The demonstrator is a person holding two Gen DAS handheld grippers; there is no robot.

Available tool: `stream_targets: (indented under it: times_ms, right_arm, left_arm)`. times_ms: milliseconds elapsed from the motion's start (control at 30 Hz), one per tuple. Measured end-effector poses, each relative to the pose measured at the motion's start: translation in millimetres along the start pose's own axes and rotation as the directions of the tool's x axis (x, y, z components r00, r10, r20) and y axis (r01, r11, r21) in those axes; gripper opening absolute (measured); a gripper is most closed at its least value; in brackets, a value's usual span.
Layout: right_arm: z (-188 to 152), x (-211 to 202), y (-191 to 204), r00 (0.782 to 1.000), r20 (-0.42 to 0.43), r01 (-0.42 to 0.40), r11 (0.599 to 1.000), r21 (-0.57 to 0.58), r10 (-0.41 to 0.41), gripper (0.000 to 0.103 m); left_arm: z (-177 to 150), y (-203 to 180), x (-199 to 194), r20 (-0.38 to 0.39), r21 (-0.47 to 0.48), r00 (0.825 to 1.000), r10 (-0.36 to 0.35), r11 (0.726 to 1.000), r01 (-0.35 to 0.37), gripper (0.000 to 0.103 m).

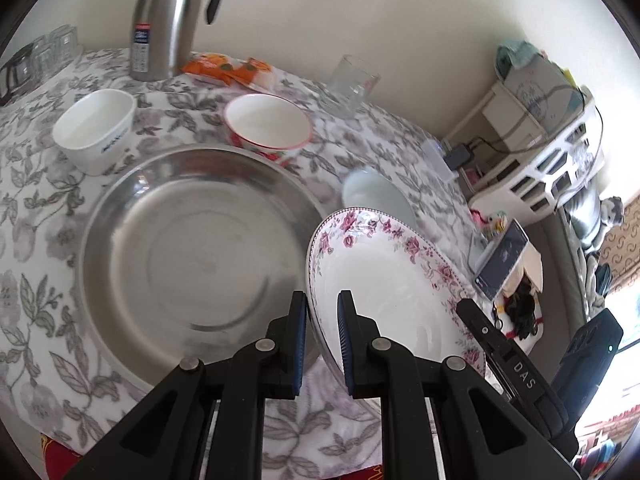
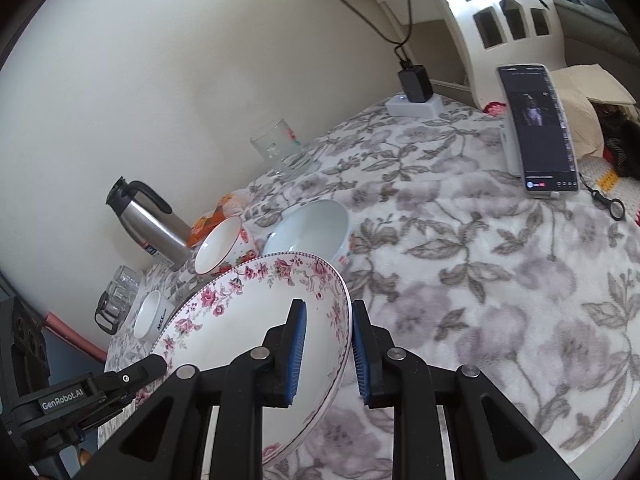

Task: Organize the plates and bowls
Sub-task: 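Lift the plate with both grippers and carry it over the basin, then lower the pink floral plate into the basin with both grippers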

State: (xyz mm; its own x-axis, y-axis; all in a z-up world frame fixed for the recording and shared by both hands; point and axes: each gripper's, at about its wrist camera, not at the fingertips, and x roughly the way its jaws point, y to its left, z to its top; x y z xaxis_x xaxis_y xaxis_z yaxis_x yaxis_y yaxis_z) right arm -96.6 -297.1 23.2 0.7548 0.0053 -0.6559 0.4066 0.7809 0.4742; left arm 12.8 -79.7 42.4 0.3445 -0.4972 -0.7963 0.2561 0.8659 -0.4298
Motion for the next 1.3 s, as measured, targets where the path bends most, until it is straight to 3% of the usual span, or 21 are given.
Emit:
stream_targets:
  times_ms: [367,733,1300]
  right_arm:
    - [-19.4,30.8,52.4,0.997,-0.073,-0.006,0.995,-0.096,-0.001,0.024]
    - [-34.1,58.2,93.3,0.992,-0.125,-0.016,0.984,-0.179,-0.007,0.024]
    - [-37.1,86.8,110.2,0.987,-0.155,-0.009,0.974,-0.226,-0.027,0.024]
  left_arm:
    - [15.3,61.6,-13.9,0.024,-0.115,0.999,0.032,0.993,-0.029,0.016]
    - [22.9,119.6,-23.3,0.041,-0.271,0.999,0.029,0.962,-0.017,0.016]
    - [27.0,151.9,-19.0,0.039,-0.355,0.998,0.048,0.934,-0.031,0.016]
